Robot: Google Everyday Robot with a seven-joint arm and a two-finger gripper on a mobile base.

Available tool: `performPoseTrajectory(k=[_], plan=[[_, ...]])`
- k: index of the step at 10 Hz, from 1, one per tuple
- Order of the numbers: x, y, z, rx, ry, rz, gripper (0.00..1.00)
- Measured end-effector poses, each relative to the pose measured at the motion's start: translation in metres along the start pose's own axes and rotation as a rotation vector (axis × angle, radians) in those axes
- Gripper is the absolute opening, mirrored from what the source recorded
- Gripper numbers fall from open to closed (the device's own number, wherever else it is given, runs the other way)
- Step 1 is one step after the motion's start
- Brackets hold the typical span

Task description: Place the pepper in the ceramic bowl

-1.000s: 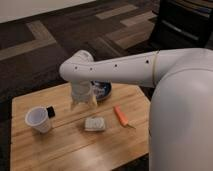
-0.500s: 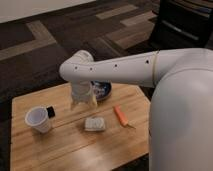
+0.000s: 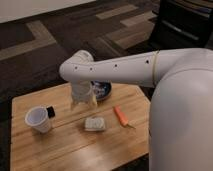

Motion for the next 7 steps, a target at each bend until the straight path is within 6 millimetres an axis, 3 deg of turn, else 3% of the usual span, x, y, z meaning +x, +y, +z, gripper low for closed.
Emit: performPoseTrajectory(k=[2,7], plan=[[0.000,0.000,0.000,0.001,0.000,0.000,0.65],[0.001,-0.036,0.001,0.057,-0.001,-0.050,0.65]])
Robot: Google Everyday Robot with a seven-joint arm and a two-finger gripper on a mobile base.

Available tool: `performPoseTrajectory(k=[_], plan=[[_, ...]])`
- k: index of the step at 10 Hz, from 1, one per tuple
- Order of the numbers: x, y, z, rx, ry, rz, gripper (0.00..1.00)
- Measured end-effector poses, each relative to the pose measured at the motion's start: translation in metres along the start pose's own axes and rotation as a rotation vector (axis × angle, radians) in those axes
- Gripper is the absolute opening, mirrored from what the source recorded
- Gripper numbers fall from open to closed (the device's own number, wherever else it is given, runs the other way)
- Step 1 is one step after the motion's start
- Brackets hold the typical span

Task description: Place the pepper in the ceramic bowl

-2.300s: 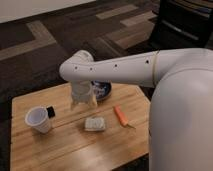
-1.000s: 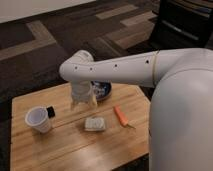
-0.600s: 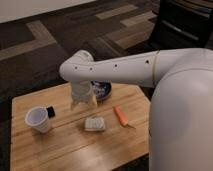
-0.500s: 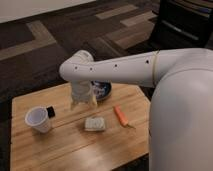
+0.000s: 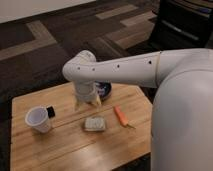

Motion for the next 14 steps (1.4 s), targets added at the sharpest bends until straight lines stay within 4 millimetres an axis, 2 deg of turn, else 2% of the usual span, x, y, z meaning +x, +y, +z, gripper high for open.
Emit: performPoseTrajectory(k=[1,4,5,6,12,14], plan=[[0.000,-0.008,0.000,0.004,-0.005,-0.014,0.65],[0.010,-0.047,0.005,0.006,-0.017,-0.108,0.65],[0.019,-0.071,0.009,0.008,-0.001,-0.141,0.65],[0.023,-0.085,0.011,0.014,0.002,-0.147,0.65],[0.023,-0.086,0.011,0.013,0.001,-0.153,0.65],[0.022,-0.099,0.015,0.035,0.015,-0.141,0.65]])
